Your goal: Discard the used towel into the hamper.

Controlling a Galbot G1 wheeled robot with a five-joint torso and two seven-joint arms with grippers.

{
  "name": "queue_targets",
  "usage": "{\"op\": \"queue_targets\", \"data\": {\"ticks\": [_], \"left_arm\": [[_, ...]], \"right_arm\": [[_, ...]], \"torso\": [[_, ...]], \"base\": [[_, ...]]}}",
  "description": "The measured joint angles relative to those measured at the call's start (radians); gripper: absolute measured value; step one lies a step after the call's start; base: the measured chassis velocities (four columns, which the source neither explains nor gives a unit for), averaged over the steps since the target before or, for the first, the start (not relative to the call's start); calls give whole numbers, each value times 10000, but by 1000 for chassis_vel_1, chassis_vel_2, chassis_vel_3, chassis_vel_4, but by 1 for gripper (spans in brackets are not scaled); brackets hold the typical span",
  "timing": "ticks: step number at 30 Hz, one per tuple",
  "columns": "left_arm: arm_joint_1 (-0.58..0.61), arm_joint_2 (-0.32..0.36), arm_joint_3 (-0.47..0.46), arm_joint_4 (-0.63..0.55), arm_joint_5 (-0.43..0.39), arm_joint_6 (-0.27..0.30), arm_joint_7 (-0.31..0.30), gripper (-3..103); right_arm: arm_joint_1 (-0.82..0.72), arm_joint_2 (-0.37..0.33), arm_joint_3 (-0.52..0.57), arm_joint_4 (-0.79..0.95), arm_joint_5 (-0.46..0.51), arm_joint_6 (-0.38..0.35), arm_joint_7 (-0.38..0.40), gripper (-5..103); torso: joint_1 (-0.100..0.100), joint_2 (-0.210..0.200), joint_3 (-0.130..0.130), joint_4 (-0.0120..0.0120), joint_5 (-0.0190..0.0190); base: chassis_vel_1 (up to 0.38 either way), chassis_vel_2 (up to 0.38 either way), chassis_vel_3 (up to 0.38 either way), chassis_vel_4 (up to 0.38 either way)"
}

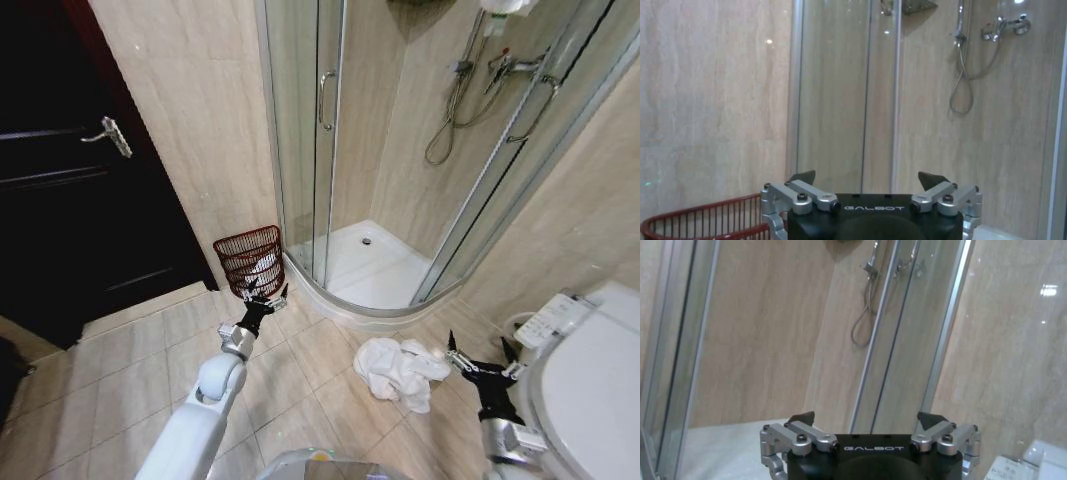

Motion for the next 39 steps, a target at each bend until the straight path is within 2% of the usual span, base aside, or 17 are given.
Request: {"op": "queue_targets", "data": {"ticks": [13, 20, 34, 39], "left_arm": [[-268, -85, 179, 4, 278, 185, 190, 100], [-255, -123, 215, -22, 743, 298, 190, 100], [-146, -43, 170, -212, 764, 267, 175, 100], [-118, -56, 172, -234, 584, 17, 170, 100]], "right_arm": [[0, 0, 67, 156, 27, -162, 73, 100], [-126, 0, 151, 180, 162, 140, 70, 100], [-210, 0, 149, 251, 240, 443, 69, 100], [-264, 0, 228, 281, 265, 495, 58, 100]], "torso": [[1, 0, 0, -3, 0], [-6, 3, -3, 3, 0], [3, 0, 1, -3, 2], [0, 1, 0, -2, 1]], "base": [[62, -61, -92, 80], [185, -160, -127, 105], [-33, -33, -4, -7], [-31, -44, -75, -59]]}}
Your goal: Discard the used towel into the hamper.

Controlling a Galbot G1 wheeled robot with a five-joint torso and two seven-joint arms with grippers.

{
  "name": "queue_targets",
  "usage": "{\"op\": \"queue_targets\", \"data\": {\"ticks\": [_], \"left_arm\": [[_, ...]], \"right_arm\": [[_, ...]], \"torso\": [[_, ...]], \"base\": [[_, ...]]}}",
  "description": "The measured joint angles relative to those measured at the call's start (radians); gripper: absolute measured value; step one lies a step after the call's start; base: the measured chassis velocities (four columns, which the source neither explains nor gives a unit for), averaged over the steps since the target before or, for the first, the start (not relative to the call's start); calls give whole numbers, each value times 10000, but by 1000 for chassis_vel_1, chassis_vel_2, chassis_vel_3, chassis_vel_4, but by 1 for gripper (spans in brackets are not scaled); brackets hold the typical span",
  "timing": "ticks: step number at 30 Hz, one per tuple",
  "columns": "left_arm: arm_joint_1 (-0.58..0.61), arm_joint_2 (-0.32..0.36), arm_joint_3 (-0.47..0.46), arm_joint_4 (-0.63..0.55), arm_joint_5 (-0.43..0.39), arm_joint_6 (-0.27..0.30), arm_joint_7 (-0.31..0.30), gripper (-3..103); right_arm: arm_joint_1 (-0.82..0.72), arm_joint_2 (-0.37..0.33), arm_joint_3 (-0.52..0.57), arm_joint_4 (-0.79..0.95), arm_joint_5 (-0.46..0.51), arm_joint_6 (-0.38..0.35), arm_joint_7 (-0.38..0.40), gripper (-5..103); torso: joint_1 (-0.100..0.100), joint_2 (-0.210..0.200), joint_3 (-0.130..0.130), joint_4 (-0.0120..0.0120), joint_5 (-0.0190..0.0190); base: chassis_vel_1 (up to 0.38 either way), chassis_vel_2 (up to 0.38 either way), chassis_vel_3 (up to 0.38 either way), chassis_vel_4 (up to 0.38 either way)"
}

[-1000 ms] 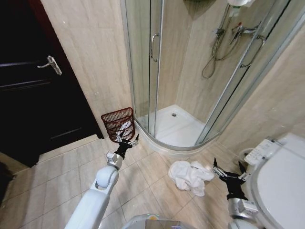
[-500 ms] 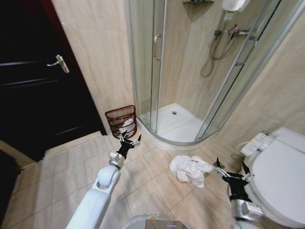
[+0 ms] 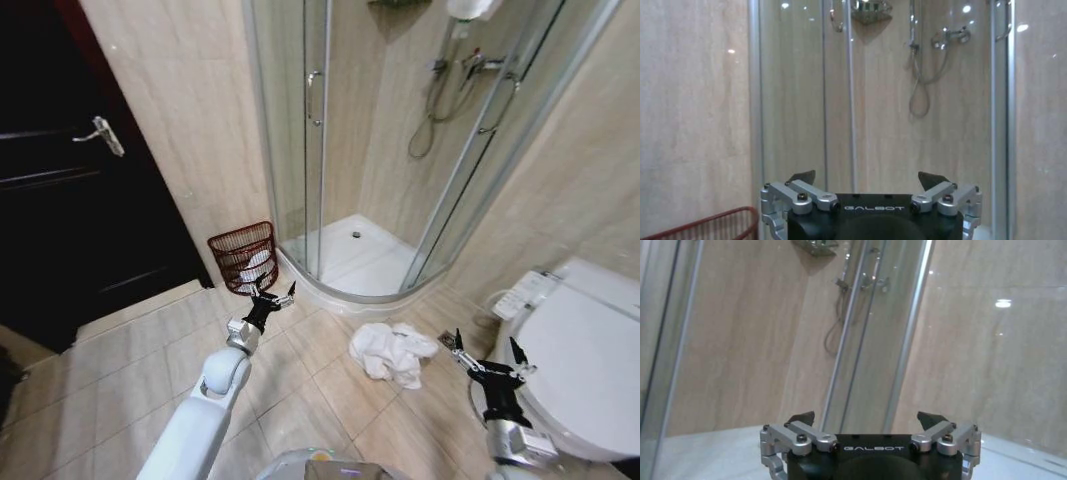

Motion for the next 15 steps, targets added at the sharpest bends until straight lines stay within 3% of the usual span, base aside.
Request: {"op": "queue_targets", "data": {"ticks": [7, 9, 15], "left_arm": [[63, -41, 35, -10, -250, -110, -15, 100], [104, -52, 21, -138, -230, 201, -1, 100], [113, -131, -17, -365, -325, 366, 30, 100]], "right_arm": [[-85, 0, 124, 0, 161, 54, -51, 100], [-91, 0, 166, 19, 200, 55, -74, 100], [-79, 0, 188, 287, 272, 8, -97, 100]], "torso": [[-2, 0, -1, 3, -1], [-1, 0, 0, 3, -1], [24, 45, 20, 3, -1]], "base": [[-3, -14, -40, -16], [0, 0, 0, 0], [0, 0, 0, 0]]}}
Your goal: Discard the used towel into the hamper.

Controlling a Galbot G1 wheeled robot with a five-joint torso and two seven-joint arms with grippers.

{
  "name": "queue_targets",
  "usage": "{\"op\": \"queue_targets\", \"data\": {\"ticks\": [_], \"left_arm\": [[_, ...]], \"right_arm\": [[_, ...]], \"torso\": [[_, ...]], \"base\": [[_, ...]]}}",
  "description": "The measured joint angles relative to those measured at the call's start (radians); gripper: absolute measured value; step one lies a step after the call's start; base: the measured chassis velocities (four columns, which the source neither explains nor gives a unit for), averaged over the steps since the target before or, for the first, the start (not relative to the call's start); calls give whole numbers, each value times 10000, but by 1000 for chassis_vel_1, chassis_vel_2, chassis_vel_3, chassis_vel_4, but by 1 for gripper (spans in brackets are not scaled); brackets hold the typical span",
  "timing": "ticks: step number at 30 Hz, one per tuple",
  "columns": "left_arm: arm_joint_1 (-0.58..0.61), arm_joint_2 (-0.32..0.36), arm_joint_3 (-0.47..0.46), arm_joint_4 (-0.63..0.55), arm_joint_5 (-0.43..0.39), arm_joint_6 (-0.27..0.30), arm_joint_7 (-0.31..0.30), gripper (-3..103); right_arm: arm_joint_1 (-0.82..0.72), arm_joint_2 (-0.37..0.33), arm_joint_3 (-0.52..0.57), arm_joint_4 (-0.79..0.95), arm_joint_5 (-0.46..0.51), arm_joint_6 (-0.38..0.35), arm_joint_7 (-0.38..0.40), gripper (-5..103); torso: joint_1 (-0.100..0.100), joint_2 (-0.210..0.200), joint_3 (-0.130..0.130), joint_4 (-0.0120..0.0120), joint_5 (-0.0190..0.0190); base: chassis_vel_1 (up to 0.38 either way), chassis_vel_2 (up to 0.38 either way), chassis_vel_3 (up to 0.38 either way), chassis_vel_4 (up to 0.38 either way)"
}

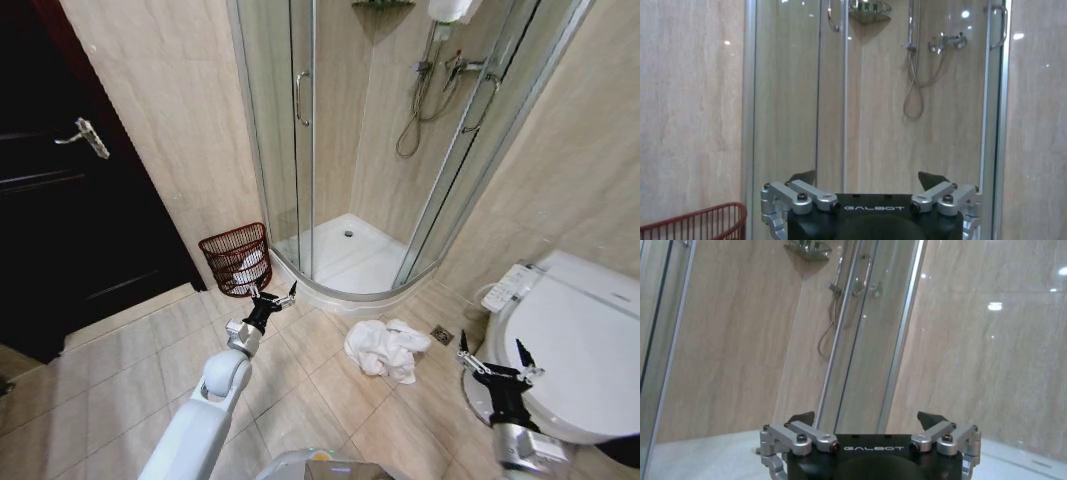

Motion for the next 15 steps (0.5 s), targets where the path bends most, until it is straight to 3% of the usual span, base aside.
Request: {"op": "queue_targets", "data": {"ticks": [12, 15], "left_arm": [[393, 19, -48, -950, -465, 810, 20, 100], [353, 123, -10, -1156, -518, 1039, -8, 100]], "right_arm": [[-10, 0, -13, 314, 321, -96, -297, 100], [0, 0, -152, 1031, 943, -633, -754, 100]], "torso": [[223, 541, 315, 1, 0], [296, 711, 413, 1, -2]], "base": [[0, 0, 0, 0], [0, 0, 0, 0]]}}
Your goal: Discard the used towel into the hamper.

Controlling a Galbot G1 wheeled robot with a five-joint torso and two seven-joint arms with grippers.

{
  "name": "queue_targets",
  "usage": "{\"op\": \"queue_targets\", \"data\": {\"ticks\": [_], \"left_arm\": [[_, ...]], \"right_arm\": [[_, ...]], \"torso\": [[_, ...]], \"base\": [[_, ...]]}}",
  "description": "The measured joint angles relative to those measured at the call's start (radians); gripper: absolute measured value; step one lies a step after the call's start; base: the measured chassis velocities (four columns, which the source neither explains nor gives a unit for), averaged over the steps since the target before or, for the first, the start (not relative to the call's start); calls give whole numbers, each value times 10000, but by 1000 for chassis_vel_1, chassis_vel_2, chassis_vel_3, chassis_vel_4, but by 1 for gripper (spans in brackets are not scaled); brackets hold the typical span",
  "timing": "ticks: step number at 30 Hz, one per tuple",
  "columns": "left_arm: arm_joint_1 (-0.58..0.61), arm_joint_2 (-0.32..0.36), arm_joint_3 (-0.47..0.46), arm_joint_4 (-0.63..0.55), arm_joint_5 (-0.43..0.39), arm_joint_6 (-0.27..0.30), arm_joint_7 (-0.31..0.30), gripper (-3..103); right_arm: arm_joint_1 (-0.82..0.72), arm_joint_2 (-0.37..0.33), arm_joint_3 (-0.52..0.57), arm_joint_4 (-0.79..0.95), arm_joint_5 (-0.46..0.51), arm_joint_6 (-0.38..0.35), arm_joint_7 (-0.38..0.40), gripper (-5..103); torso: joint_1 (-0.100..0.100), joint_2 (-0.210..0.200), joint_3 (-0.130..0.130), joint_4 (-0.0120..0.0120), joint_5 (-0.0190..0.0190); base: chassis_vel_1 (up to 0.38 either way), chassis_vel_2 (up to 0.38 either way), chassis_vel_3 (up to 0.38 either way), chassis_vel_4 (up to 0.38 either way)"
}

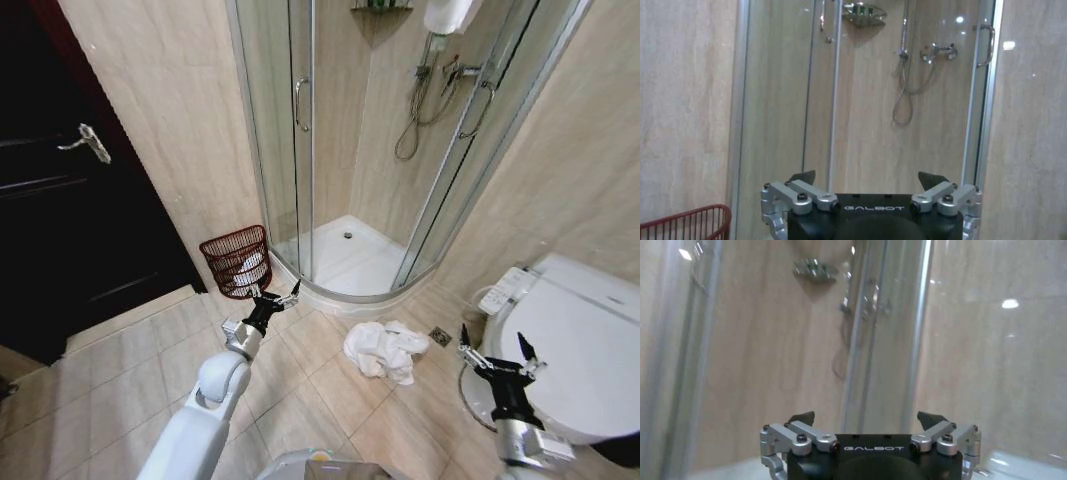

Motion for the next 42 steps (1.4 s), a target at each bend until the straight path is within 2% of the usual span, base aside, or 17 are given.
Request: {"op": "queue_targets", "data": {"ticks": [1, 4, 7, 10, 17, 20, 23, 28, 30, 32, 34, 36, 42], "left_arm": [[0, 0, 0, 0, 0, 0, 0, 100], [-353, 158, 70, -95, 148, 187, -280, 100], [-612, 250, 88, -71, 229, 220, -640, 100], [-1025, 419, 54, -117, -105, 550, -1102, 100], [-1470, 929, -166, -137, -752, 818, -894, 100], [-1482, 1080, -345, -134, -943, 813, -495, 100], [-1333, 1019, -364, -238, -957, 812, -433, 100], [-1120, 690, -372, -302, -471, 807, -515, 100], [-932, 317, -501, -299, 242, 804, -782, 100], [-697, 84, -683, -330, 559, 802, -862, 100], [-570, -10, -771, -358, 686, 793, -869, 100], [-179, -118, -1070, -359, 948, 536, -820, 100], [257, 0, -1605, -410, 784, 236, -648, 100]], "right_arm": [[0, 0, 0, 0, 0, 0, 0, 100], [308, 0, -90, 540, 122, -433, -729, 100], [251, 0, -201, 860, 325, -687, -845, 100], [200, 0, -194, 1157, 546, -941, -874, 100], [227, 0, -182, 1257, 676, -1013, -578, 100], [151, -56, -349, 1051, 976, -937, -861, 100], [296, -271, -450, 981, 1020, -1106, -976, 100], [764, -644, -564, 925, 971, -1636, -846, 100], [1006, -916, -562, 877, 959, -1929, -580, 100], [1057, -1117, -517, 830, 985, -1995, -417, 100], [1060, -1195, -473, 803, 1018, -2002, -373, 100], [1000, -1444, -392, 674, 1232, -1925, -261, 100], [586, -2087, -280, 447, 1477, -1316, -360, 100]], "torso": [[0, 0, 0, 0, 0], [91, 212, 120, 1, 2], [144, 323, 180, 0, 0], [219, 487, 269, -1, -1], [330, 752, 421, -1, 0], [415, 948, 534, -2, 0], [462, 1068, 603, 0, 0], [552, 1255, 699, 0, 1], [610, 1391, 778, 0, 0], [656, 1490, 836, 1, 0], [679, 1545, 868, -1, 2], [738, 1689, 950, 0, 1], [839, 1924, 1085, -1, 2]], "base": [[0, 0, 0, 0], [0, 0, 0, 0], [0, 0, 0, 0], [0, 0, 0, 0], [0, 0, 0, 0], [0, 0, 0, 0], [0, 0, 0, 0], [0, 0, 0, 0], [0, 0, 0, 0], [0, 0, 0, 0], [0, 0, 0, 0], [0, 0, 0, 0], [0, 0, 0, 0]]}}
